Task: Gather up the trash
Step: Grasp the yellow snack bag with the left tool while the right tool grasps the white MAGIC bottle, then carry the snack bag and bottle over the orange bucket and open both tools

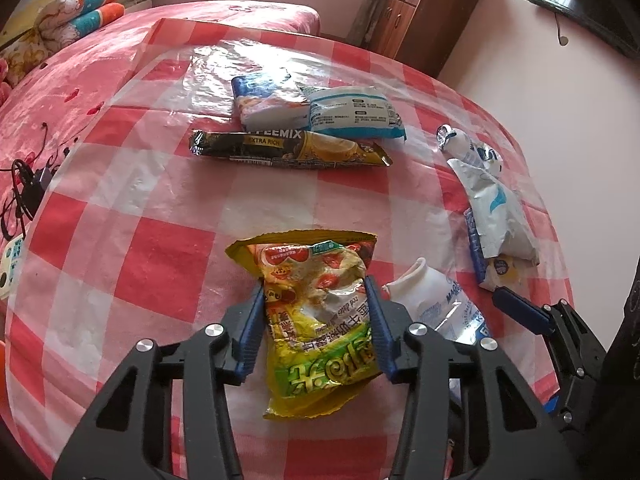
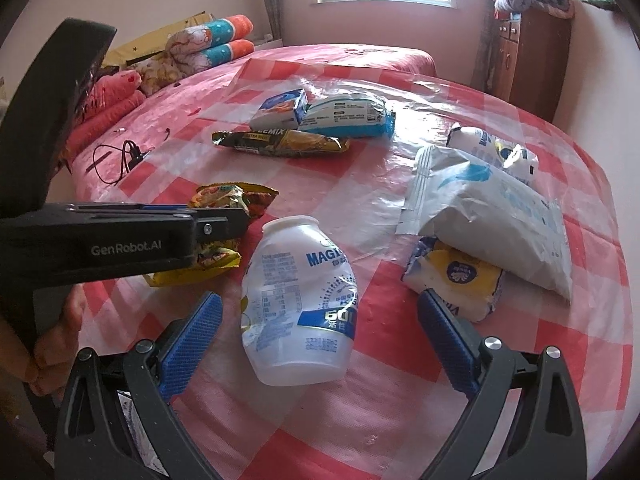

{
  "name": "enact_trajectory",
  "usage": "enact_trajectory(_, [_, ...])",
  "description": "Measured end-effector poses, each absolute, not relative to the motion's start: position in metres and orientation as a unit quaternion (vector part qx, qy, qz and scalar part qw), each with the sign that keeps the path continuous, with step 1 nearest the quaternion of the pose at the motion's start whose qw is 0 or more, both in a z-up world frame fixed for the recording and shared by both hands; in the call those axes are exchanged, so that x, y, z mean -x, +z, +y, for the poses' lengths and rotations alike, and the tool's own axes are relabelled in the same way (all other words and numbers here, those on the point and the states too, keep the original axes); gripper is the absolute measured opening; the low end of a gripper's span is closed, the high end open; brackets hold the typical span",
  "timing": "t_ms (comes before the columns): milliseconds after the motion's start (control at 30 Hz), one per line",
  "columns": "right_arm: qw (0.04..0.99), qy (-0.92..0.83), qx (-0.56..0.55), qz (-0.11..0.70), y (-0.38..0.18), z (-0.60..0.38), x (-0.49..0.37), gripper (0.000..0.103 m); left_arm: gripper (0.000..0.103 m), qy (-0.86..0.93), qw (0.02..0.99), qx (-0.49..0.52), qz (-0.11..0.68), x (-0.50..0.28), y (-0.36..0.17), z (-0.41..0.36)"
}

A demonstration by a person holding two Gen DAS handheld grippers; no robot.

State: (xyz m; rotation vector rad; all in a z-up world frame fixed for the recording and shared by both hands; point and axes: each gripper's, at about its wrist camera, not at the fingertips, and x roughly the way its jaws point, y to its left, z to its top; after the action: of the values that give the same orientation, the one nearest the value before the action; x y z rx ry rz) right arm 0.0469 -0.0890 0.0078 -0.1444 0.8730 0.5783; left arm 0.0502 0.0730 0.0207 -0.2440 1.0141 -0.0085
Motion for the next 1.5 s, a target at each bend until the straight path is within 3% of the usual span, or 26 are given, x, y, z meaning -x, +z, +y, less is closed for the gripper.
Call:
enact_trajectory(100, [0.861,0.273,0.081,0.421,0.005,-0.085,-0.047,0.079,0.046,-0.007,0.868,0.118,0.482,-0.048,0.021,0.074])
enact_trajectory(200, [0.861,0.269,0.087,0.423,0.004,-0.083,-0.047,0.076,0.044,-0.010,0.869,0.120,0.481,-0.044,0.022,0.076])
enact_trajectory(333, [0.862,0.266,0.094,0.420,0.004,-0.082,-0.046,0.057,0.042,-0.011,0.869,0.126,0.479,-0.039,0.023,0.081])
enact_trajectory(1500, [0.841,0.357,-0.063,0.402,0.056,-0.079,-0.021,0.056,0.041,-0.004,0.893,0.157,0.422,0.067,0.060,0.179])
